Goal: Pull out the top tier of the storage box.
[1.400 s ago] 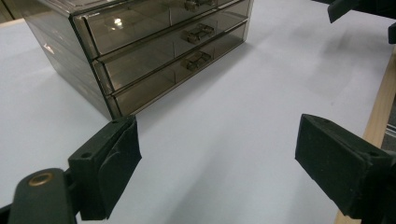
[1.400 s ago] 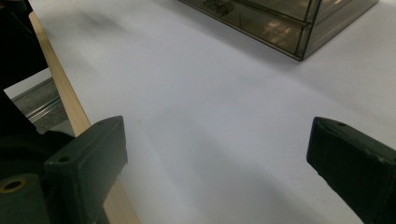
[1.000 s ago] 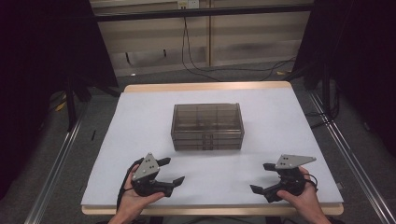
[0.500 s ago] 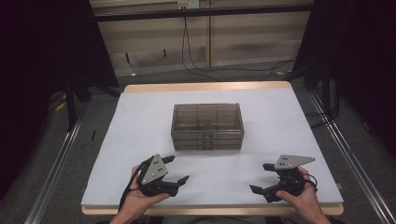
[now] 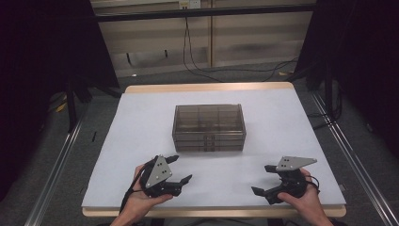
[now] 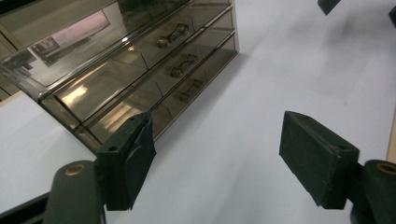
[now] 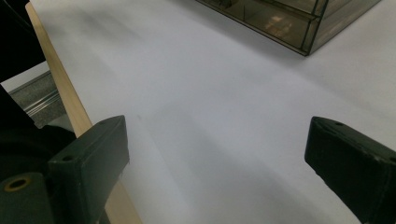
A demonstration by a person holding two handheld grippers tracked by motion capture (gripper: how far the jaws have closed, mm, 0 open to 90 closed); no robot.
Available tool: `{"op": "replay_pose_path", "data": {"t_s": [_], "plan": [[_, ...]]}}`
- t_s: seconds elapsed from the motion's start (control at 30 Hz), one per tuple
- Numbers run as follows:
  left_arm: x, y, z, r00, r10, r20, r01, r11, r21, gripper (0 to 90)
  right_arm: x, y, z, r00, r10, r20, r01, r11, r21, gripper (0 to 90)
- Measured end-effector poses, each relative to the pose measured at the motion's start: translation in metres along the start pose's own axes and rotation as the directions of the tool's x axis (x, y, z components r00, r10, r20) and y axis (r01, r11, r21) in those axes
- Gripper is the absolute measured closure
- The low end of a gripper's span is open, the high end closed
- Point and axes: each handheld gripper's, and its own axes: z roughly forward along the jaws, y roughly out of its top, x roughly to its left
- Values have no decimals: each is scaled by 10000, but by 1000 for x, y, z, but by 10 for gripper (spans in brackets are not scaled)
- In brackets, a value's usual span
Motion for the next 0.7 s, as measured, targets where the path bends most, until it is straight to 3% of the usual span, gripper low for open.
{"op": "replay_pose_path", "data": {"t_s": [0.1,0.17,0.27,0.4,0.47,0.53,0.57,0.63,0.7], "plan": [[0,5,1,10000,34,70,-33,10000,-91,276,0,0,0,10000,13,-6,-13,10000,13,63],[-1,8,1,9993,342,-175,-341,9994,54,284,0,0,1,10000,14,-7,-14,10000,26,64],[-5,11,4,9967,794,-153,-789,9965,285,277,0,0,1,10000,15,-32,-15,10000,49,64],[-11,13,8,9872,1588,-124,-1576,9850,705,259,0,0,1,10000,15,-50,-15,10000,78,61],[-13,15,10,9855,1690,-157,-1674,9832,732,255,0,0,1,10000,30,-62,-29,9999,97,61],[-13,17,12,9890,1481,50,-1481,9869,642,253,0,0,2,10000,10,-66,-10,9999,100,62],[-12,18,13,9879,1549,-96,-1540,9860,632,253,0,0,2,10000,9,-49,-9,9999,101,63],[-13,21,15,9797,1929,-538,-1880,9785,848,250,0,0,2,10000,3,-50,-3,9999,118,64],[-14,22,20,9647,2330,-1225,-2203,9694,1083,222,0,0,2,10000,9,-55,-9,9999,126,64]]}}
